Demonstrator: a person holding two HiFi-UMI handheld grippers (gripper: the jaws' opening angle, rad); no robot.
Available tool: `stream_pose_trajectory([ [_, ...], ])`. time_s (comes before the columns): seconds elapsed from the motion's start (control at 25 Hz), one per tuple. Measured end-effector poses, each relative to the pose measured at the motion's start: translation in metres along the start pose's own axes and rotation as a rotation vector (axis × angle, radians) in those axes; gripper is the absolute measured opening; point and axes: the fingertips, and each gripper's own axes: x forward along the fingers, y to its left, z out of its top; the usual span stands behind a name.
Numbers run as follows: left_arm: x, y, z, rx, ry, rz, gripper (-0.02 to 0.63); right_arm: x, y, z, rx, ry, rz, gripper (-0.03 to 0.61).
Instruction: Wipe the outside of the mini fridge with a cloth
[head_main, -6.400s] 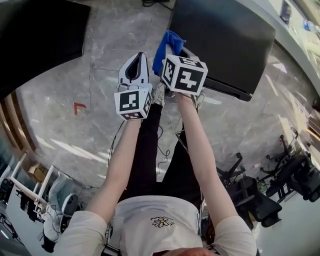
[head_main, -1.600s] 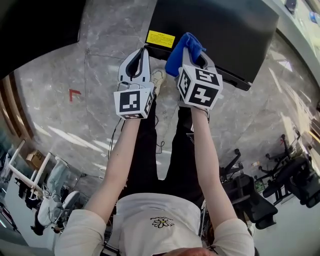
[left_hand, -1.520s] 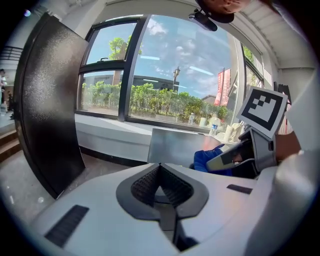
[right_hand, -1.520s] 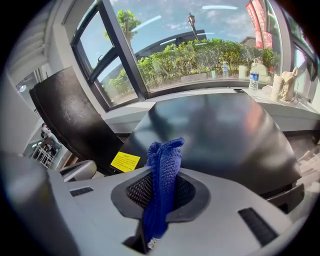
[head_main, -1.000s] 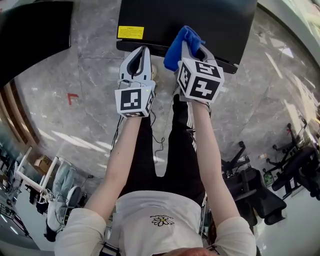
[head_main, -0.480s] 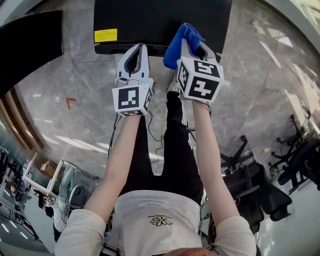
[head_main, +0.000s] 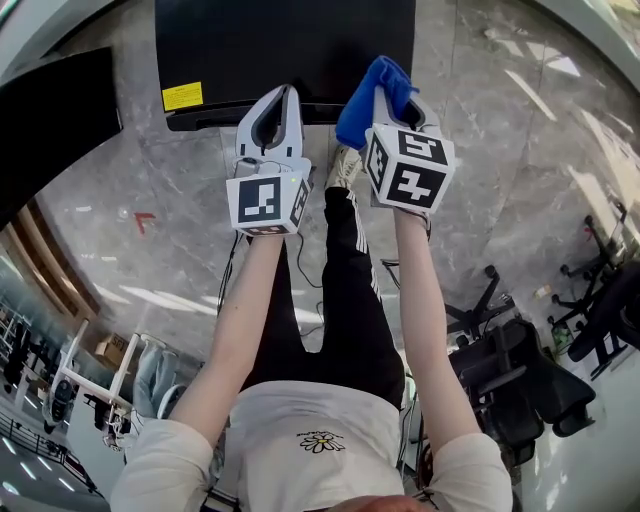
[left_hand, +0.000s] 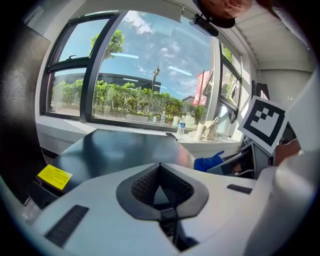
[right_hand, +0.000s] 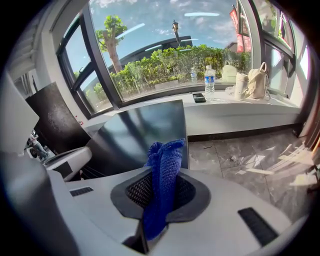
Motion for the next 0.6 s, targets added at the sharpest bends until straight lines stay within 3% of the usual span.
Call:
stream_pose_trajectory([
  [0.6,0.019,-0.014,-0.002,-0.013,0.003,0.012,0.005,-0.009,-0.042,0.003,0.034,-0.004,-0.049,0.063],
])
